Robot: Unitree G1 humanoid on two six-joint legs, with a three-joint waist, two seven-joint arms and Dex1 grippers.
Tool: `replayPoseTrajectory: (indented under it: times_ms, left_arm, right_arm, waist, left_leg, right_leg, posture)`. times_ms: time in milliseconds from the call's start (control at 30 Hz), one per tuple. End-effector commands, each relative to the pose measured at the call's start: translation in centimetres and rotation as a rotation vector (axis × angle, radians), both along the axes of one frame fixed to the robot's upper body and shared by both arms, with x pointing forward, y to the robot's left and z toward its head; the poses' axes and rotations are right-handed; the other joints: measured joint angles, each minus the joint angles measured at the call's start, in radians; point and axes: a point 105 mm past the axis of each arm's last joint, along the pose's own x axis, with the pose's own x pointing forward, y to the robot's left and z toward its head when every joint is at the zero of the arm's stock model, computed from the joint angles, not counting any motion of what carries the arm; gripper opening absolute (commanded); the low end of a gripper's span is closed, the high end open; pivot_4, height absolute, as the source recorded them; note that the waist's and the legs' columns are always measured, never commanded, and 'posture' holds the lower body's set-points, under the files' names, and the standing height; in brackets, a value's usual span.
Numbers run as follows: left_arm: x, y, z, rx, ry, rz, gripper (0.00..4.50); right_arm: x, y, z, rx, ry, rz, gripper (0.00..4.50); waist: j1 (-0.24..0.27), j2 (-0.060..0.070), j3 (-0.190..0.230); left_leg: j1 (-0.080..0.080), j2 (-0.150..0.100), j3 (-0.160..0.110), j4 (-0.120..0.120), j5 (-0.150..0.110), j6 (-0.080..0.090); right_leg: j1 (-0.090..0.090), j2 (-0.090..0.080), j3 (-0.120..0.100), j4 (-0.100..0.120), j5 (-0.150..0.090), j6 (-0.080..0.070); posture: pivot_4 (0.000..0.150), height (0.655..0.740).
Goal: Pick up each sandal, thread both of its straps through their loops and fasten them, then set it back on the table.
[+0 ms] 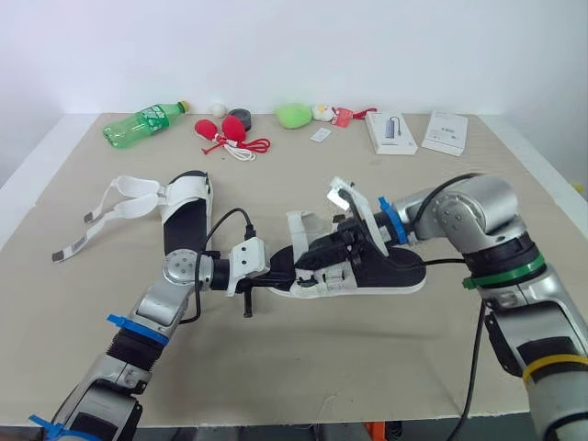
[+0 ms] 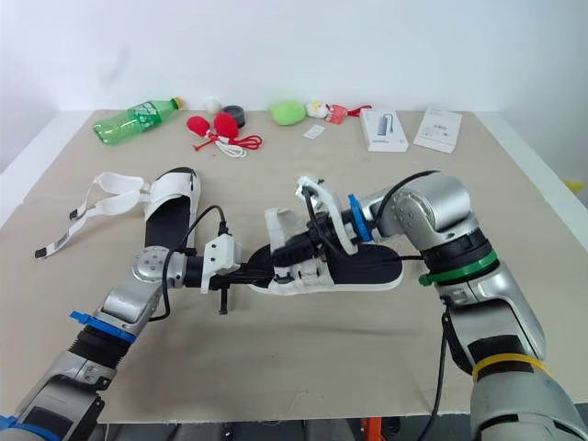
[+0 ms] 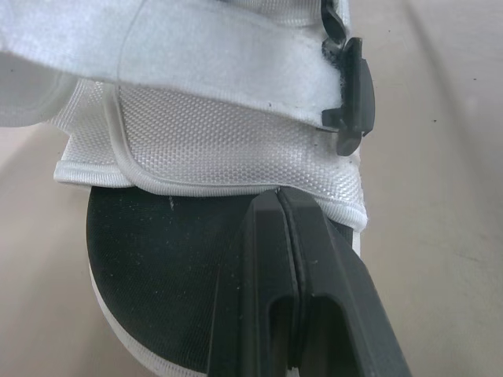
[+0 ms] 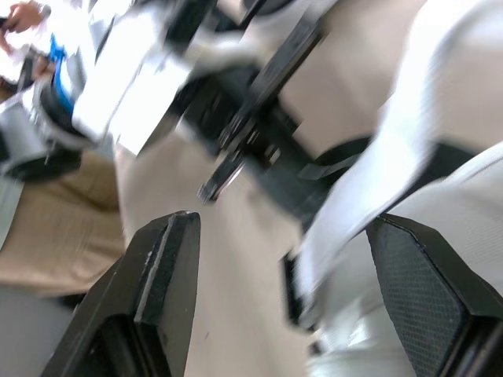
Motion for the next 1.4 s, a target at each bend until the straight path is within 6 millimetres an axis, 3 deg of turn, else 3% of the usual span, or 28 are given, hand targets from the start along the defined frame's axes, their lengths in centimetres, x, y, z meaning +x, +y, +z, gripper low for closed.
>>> replayPoseTrajectory:
  times_ms: [33, 133, 333, 967, 1000, 1033, 1267, 1400]
  left_arm:
    - [-0.1, 0.6, -2.1, 0.079, 0.045, 0.013, 0.0]
    - [-0.1, 0.4, -2.1, 0.074, 0.044, 0.012, 0.0]
    - [-0.4, 0.4, -2.2, 0.07, 0.049, 0.012, 0.0]
    - [-0.3, 0.1, -2.2, 0.072, 0.056, -0.004, 0.0]
    - [-0.3, 0.0, -2.2, 0.072, 0.056, -0.006, 0.0]
    - [-0.3, 0.0, -2.2, 0.073, 0.056, -0.007, 0.0]
    - [0.1, 0.4, -1.6, 0.068, 0.035, 0.003, 0.0]
    - [0.2, 0.8, -0.4, 0.084, -0.025, -0.007, 0.0]
  right_arm:
    - [1.4, 0.5, 1.2, 0.03, -0.04, -0.042, 3.56]
    - [1.9, 0.6, 1.0, 0.026, -0.025, -0.064, 2.81]
    - [1.3, 0.2, 0.7, 0.016, 0.009, -0.06, 0.03]
    - [-3.7, -0.9, -2.1, 0.012, -0.097, 0.051, 0.03]
    - [-4.2, -1.0, -1.8, 0.014, -0.091, 0.085, 0.69]
    - [-4.4, -1.1, -1.3, 0.027, -0.104, 0.107, 0.92]
    - [-5.5, -3.0, 2.5, 0.129, -0.184, 0.191, 4.16]
    - [-7.7, -3.6, 1.3, 0.127, -0.115, 0.23, 4.16]
  waist:
    - [0.0, 0.0, 0.0]
    - [0.0, 0.0, 0.0]
    - [0.0, 0.0, 0.0]
    - [0.003, 0.0, 0.0]
    - [0.004, 0.0, 0.0]
    - [0.004, 0.0, 0.0]
    - [0.003, 0.0, 0.0]
    - [0.002, 0.0, 0.0]
  left_leg:
    - [0.0, 0.0, 0.0, 0.0, 0.0, 0.0]
    - [0.0, 0.0, 0.0, 0.0, 0.0, 0.0]
    - [0.0, 0.0, 0.0, 0.0, 0.0, 0.0]
    - [0.0, 0.0, 0.0, 0.0, 0.0, 0.0]
    - [0.0, 0.0, 0.0, 0.0, 0.0, 0.0]
    - [0.0, 0.0, 0.0, 0.0, 0.0, 0.0]
    - [0.0, 0.0, 0.0, 0.0, 0.0, 0.0]
    - [0.0, 0.0, 0.0, 0.001, 0.0, 0.0]
  right_leg:
    - [0.0, 0.0, 0.0, 0.0, 0.0, 0.0]
    - [0.0, 0.0, 0.0, 0.0, 0.0, 0.0]
    - [0.0, 0.0, 0.0, 0.0, 0.0, 0.0]
    - [0.001, 0.0, 0.0, 0.0, -0.001, 0.001]
    - [0.001, 0.0, 0.0, 0.0, -0.001, 0.001]
    - [0.001, 0.0, 0.0, 0.0, -0.001, 0.001]
    - [0.001, 0.0, 0.0, -0.001, -0.001, 0.001]
    - [0.001, 0.0, 0.0, -0.001, -0.001, 0.001]
  posture:
    - [0.15, 0.74]
    - [0.15, 0.74]
    - [0.15, 0.74]
    - [0.15, 0.74]
    - [0.15, 0.74]
    - [0.15, 0.74]
    - [0.15, 0.74]
    - [0.15, 0.74]
